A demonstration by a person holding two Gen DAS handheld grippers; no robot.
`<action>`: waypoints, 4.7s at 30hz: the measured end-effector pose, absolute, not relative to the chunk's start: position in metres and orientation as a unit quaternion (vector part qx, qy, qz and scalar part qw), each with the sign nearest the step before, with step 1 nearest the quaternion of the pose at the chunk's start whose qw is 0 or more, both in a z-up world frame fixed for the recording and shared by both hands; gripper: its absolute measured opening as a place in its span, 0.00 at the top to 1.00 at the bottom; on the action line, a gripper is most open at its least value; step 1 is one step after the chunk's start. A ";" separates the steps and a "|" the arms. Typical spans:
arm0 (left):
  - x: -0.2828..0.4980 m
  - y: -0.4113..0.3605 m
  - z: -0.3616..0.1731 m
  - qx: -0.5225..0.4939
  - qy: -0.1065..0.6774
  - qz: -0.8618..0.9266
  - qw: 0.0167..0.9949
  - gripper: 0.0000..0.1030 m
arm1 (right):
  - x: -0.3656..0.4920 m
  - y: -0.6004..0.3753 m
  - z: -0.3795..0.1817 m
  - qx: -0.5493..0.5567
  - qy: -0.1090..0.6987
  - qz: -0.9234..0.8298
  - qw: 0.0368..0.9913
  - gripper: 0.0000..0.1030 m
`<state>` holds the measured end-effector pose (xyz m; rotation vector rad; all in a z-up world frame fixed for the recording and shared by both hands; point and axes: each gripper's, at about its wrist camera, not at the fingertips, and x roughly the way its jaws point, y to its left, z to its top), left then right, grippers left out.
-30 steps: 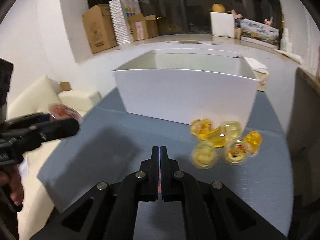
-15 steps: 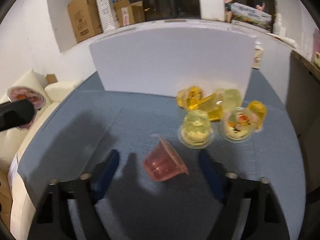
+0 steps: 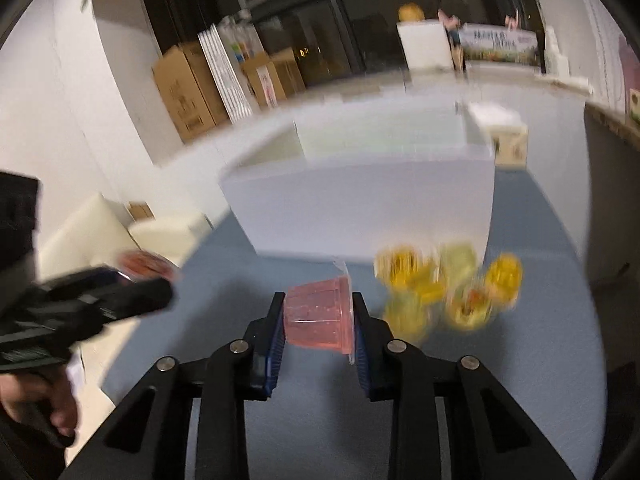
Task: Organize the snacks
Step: 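Carry both pink jelly cups into the white box and release from both grippers, then grasp a yellow jelly cup with the left gripper while the right grasps a round jelly cup, then drop both jelly cups into the white box from both grippers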
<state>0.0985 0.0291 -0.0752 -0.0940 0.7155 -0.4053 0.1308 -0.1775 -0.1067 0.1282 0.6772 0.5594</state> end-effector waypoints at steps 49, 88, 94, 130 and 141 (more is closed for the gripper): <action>0.101 0.002 -0.098 -0.056 0.377 -0.115 0.918 0.00 | 0.090 -0.264 -0.115 0.107 0.333 0.197 0.916 0.00; 0.055 0.011 -0.137 -0.085 0.420 -0.103 0.897 0.00 | 0.200 -0.234 -0.190 0.097 0.421 0.128 0.893 0.53; 0.067 -0.004 -0.145 -0.076 0.427 -0.116 0.893 0.00 | 0.169 -0.238 -0.176 0.105 0.404 0.157 0.895 0.53; 0.132 -0.070 -0.152 -0.034 0.375 -0.171 0.911 0.64 | 0.077 -0.293 -0.149 0.149 0.371 0.164 0.902 0.53; 0.085 0.003 -0.117 -0.050 0.345 -0.141 0.927 0.64 | 0.099 -0.220 -0.140 0.116 0.371 0.229 0.892 0.53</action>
